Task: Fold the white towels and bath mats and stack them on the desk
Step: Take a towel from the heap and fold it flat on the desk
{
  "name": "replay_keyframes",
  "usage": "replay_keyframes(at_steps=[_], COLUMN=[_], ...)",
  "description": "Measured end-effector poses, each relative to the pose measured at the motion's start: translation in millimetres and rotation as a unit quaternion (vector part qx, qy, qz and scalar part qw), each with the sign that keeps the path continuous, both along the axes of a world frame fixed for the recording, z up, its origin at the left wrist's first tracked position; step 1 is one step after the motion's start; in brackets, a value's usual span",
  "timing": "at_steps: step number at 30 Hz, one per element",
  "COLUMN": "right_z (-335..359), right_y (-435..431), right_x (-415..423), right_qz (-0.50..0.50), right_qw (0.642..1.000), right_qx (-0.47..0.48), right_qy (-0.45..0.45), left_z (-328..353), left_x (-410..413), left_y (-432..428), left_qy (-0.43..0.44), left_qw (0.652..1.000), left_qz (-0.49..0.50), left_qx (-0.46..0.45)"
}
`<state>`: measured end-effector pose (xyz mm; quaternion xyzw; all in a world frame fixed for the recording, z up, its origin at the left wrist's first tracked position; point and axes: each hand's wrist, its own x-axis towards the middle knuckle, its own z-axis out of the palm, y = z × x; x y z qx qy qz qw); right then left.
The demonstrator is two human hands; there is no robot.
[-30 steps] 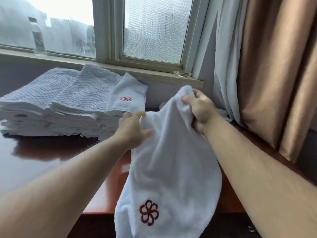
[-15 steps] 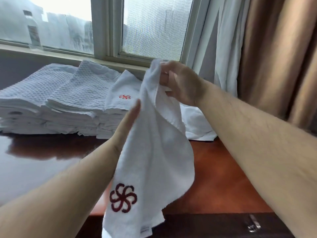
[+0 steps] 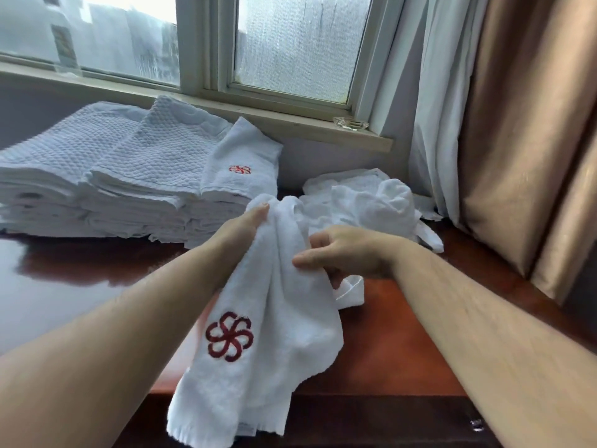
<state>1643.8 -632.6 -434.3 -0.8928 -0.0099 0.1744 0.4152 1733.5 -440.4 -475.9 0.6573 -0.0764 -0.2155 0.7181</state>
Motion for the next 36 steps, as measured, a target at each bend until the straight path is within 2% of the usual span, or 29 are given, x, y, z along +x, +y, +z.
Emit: replay_keyframes(at_steps=[2, 3, 5, 6, 7, 8, 9, 11, 14, 17, 18, 20, 23, 25, 27, 28, 30, 32, 34, 36], right_z=[11.1, 16.9, 23.0, 22.0, 20.6, 18.9, 17.0, 9.9, -2.6, -15.7, -19.5, -28.2, -44.2, -55.2, -65.4, -67.4, -63.6, -58.0, -58.1, -62.2], right_y=[9.0, 13.6, 25.2, 32.1, 39.5, 45.6, 50.7, 59.2, 65.1, 66.5, 65.9, 59.0, 49.7, 54.4, 60.4, 62.6, 65.9, 69.4, 73.8, 79.5], right_x=[1.7, 3.9, 11.3, 17.0, 21.7, 25.7, 29.3, 35.2, 42.0, 47.9, 50.4, 53.7, 43.8, 36.3, 38.3, 39.8, 35.7, 31.2, 29.1, 31.8], right_qz=[-0.02, -0.039, -0.08, -0.102, -0.129, -0.153, -0.162, -0.134, -0.094, -0.138, -0.17, -0.194, -0.048, 0.051, 0.098, 0.093, 0.018, -0.038, -0.024, 0.0], right_qw=[0.999, 0.996, 0.981, 0.979, 0.98, 0.98, 0.977, 0.964, 0.952, 0.94, 0.942, 0.965, 0.975, 0.961, 0.946, 0.953, 0.99, 0.995, 0.993, 0.995], right_qx=[-0.014, -0.057, -0.14, -0.131, -0.082, -0.009, 0.073, 0.221, 0.291, 0.31, 0.285, 0.136, -0.133, -0.231, -0.285, -0.266, -0.102, 0.021, 0.057, 0.047], right_qy=[-0.032, -0.06, -0.11, -0.122, -0.127, -0.127, -0.121, -0.071, -0.018, -0.027, -0.046, -0.114, -0.174, -0.145, -0.121, -0.111, -0.094, -0.089, -0.098, -0.09], left_z=[-6.5, -10.2, -12.9, -14.2, -14.9, -14.5, -13.3, -13.8, -23.1, -31.9, -35.1, -36.5, -32.9, -30.2, -27.0, -24.7, -18.9, -9.7, -1.2, 6.3], left_x=[6.0, 8.1, 7.2, 6.6, 6.0, 4.8, 3.0, -2.3, -12.1, -17.3, -16.4, -13.9, -9.8, -8.9, -7.7, -6.2, -0.4, 5.2, 11.6, 23.8], left_y=[7.1, 11.2, 22.8, 28.4, 34.5, 41.1, 49.0, 68.0, 88.2, 90.0, 89.2, 89.9, 93.3, 89.2, 83.4, 81.1, 87.1, 102.3, 120.5, 132.9], left_qy=[-0.007, -0.021, -0.103, -0.149, -0.157, -0.115, -0.049, 0.065, 0.079, 0.032, 0.032, 0.051, 0.049, 0.033, 0.03, 0.035, 0.062, 0.057, -0.062, -0.197], left_qw=[0.999, 0.996, 0.977, 0.963, 0.963, 0.98, 0.994, 0.991, 0.975, 0.989, 0.992, 0.995, 0.996, 0.999, 0.998, 0.996, 0.994, 0.996, 0.987, 0.956], left_qz=[-0.017, -0.019, 0.004, 0.027, 0.034, 0.024, -0.007, -0.118, -0.205, -0.142, -0.12, -0.086, -0.06, -0.022, 0.011, 0.023, 0.028, -0.039, -0.148, -0.151], left_qx=[0.047, 0.081, 0.186, 0.223, 0.217, 0.163, 0.098, 0.026, 0.028, 0.031, 0.032, 0.03, 0.034, 0.0, -0.055, -0.073, -0.084, -0.063, 0.014, 0.157])
